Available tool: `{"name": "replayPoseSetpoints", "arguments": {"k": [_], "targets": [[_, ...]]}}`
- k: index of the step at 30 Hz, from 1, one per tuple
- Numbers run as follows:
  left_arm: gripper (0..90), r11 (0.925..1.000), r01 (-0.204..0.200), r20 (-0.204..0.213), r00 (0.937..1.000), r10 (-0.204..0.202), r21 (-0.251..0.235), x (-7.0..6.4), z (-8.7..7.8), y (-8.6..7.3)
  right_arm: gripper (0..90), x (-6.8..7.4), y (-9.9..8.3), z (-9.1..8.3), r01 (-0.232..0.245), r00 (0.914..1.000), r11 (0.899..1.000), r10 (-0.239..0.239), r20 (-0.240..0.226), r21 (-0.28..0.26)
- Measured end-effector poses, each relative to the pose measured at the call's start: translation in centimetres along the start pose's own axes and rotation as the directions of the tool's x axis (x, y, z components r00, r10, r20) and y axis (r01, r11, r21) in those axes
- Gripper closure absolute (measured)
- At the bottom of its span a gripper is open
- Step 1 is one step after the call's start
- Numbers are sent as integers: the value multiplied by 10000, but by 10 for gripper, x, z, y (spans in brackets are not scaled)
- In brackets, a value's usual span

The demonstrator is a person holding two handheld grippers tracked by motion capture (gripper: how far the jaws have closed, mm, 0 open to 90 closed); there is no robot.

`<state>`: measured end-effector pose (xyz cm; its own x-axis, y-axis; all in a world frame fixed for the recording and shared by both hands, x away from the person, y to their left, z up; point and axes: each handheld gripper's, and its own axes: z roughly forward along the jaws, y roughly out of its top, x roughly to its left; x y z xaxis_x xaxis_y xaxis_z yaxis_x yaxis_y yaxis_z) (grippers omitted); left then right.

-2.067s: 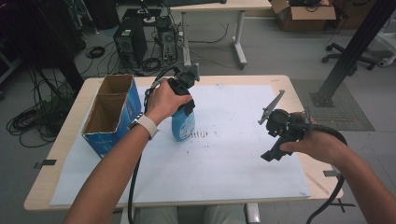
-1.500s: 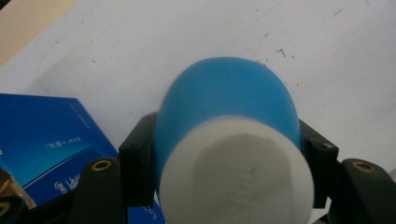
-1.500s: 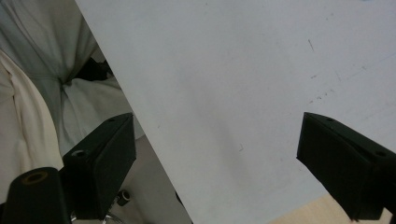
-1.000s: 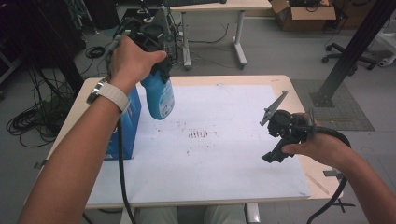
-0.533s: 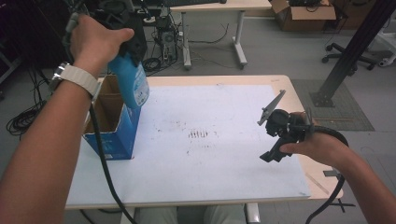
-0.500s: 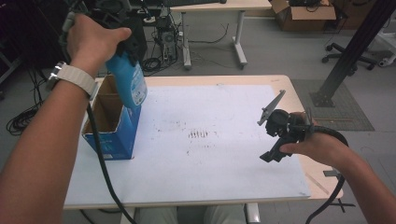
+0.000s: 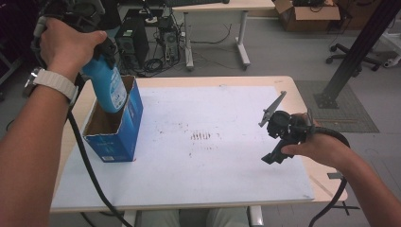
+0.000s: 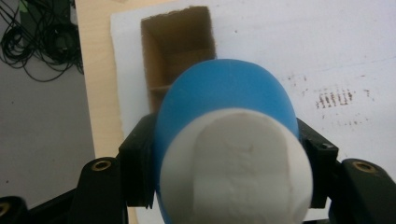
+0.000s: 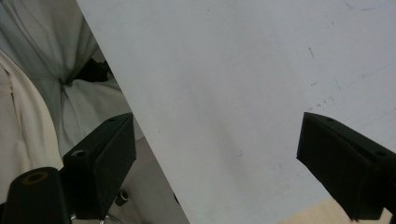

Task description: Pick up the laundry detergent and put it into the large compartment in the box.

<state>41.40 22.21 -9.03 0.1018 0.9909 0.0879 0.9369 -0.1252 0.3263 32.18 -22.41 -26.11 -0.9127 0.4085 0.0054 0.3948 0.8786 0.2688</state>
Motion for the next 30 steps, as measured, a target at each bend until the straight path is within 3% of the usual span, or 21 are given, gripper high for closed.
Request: {"name": "replayPoseSetpoints", "arguments": {"k": [3,12,30], "targets": [[376,10000,29,-156,9999,-28,73,4,7,-2,118,0,-1,0,-20,10000,10000,20,-7,0],[375,9996,191,-50,9998,-190,212,13,32,-9,118,-2,-2,-1,-79,10000,9999,79,8,-78],[375,9986,-184,82,9998,180,501,16,90,-27,118,-1,-1,4,-124,9999,9999,124,-45,7]]}}
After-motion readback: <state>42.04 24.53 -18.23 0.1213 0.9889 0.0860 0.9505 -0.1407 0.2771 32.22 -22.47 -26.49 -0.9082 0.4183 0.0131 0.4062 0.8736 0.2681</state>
